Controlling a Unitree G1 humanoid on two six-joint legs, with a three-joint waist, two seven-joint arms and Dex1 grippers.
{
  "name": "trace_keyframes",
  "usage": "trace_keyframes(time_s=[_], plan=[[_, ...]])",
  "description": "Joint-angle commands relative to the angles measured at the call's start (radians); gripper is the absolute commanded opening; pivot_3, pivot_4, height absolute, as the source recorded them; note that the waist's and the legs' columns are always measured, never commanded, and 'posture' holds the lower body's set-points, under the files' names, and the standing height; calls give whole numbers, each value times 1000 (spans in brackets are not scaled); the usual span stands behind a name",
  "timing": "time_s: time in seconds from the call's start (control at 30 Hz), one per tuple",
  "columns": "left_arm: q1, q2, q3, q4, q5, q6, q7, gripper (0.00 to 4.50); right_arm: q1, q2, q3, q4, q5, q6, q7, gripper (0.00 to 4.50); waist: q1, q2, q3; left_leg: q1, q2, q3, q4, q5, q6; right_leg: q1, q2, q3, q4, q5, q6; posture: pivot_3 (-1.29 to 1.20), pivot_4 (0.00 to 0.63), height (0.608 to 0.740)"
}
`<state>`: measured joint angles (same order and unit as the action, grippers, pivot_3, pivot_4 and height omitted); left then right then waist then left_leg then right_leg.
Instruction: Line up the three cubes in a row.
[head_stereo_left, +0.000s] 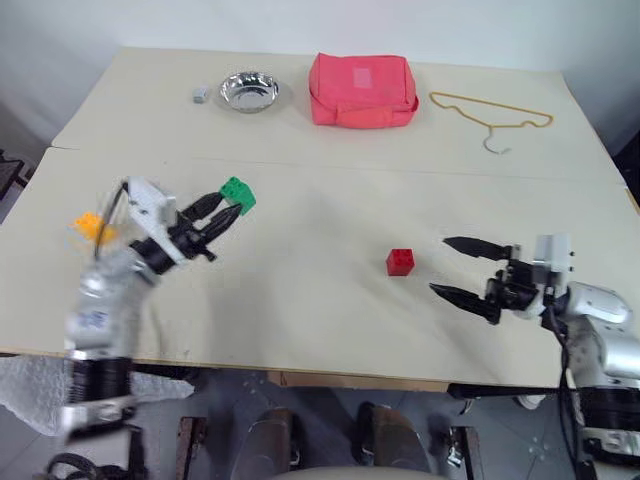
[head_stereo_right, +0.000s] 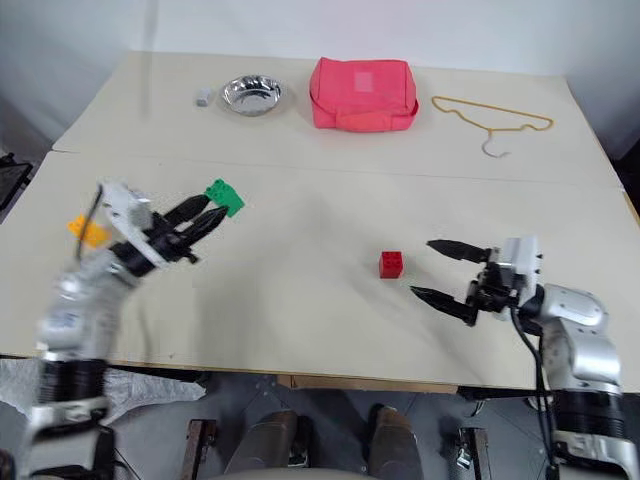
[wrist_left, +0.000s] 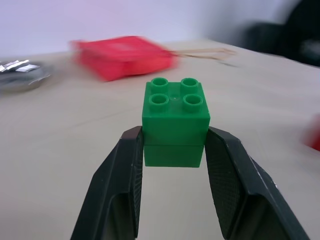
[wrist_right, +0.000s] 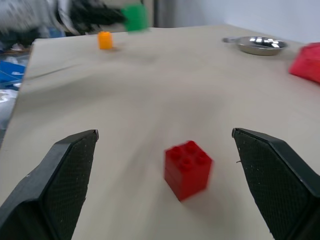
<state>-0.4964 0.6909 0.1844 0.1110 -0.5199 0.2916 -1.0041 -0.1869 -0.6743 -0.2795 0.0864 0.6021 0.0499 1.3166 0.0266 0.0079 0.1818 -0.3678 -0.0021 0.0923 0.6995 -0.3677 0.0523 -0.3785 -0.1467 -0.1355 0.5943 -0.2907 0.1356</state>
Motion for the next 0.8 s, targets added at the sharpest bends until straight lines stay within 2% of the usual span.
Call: trace_keyframes(time_s=[0.03,0.17,0.4,0.57,0.8], plan=[[-110,-26,-149,143,72,-144,-258,1444,31,-24,-46,-26,1,-47,12,4500,2,1,-1,1,-1,0,0,0,0,1,0,0,0,0,0,0,150,740],[-244,-188,-298,341,173,-287,-382,1444,56,-30,-66,4,-21,-84,-1,4500,8,1,0,-2,-2,0,0,0,1,1,0,0,-3,1,2,0,150,740],[-359,-321,-331,691,275,-515,-408,1444,85,-50,-58,-50,-13,-47,-12,4500,-24,-1,0,-3,-1,2,-2,0,0,-3,5,0,-3,1,2,0,150,740],[-418,-372,-325,834,316,-614,-411,1444,127,-31,-64,-112,-6,-39,-51,4500,-21,-1,1,-3,1,2,-1,1,1,-3,1,0,-1,1,3,0,150,740],[-463,-373,-312,959,367,-676,-386,1444,167,-29,-64,-137,-2,-42,-69,4500,-2,-1,1,-4,-1,2,0,1,3,-3,0,0,-2,2,4,0,150,740]])
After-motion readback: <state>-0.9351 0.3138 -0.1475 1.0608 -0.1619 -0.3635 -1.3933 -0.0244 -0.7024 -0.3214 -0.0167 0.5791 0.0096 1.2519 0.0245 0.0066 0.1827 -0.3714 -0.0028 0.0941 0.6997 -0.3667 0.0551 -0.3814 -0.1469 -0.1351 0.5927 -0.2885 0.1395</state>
